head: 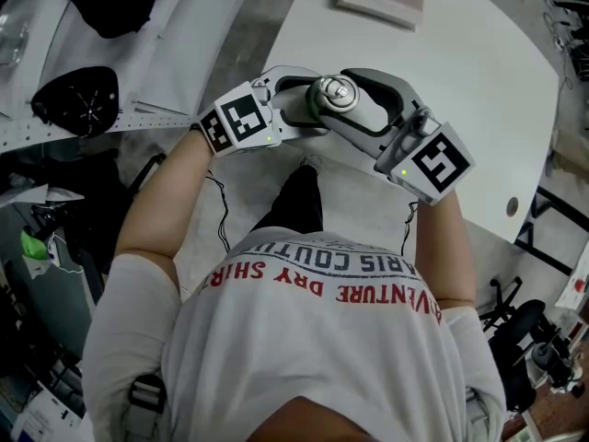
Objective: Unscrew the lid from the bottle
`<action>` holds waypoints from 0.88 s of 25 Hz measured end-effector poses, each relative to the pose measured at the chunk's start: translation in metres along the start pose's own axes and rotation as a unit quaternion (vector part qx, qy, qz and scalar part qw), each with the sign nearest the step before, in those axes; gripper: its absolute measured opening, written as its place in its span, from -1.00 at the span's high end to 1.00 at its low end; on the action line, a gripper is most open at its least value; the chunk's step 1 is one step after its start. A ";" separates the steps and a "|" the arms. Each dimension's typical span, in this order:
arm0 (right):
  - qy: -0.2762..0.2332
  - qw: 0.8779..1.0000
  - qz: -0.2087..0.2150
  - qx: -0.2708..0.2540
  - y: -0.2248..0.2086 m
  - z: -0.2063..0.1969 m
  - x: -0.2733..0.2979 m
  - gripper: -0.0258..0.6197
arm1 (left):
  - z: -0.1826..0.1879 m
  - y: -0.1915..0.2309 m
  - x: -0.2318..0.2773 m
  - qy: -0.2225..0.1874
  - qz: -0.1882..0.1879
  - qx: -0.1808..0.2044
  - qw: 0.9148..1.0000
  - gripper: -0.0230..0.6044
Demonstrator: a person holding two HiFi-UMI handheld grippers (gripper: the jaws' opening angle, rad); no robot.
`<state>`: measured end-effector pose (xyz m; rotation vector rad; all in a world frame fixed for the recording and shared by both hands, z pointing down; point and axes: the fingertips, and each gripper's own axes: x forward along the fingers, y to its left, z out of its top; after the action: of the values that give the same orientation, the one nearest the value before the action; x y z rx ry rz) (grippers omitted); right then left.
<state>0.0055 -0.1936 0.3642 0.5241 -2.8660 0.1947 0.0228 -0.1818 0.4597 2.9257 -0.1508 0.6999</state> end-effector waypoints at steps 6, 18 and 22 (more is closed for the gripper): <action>-0.045 0.998 -0.035 0.009 -0.009 0.022 -0.020 0.13 | 0.010 -0.002 -0.013 -0.022 0.033 -0.011 0.999 -0.21; -0.098 0.983 -0.153 0.031 0.020 0.063 -0.091 0.13 | 0.066 -0.038 -0.086 -0.113 0.166 -0.084 0.976 0.22; -0.109 0.979 -0.171 0.033 0.050 0.076 -0.117 0.13 | 0.101 -0.064 -0.110 -0.150 0.205 -0.107 0.961 0.52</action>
<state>0.0797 -0.1208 0.2584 1.0998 -2.9206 0.1826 -0.0217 -0.1262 0.3141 2.7887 -0.8251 0.2522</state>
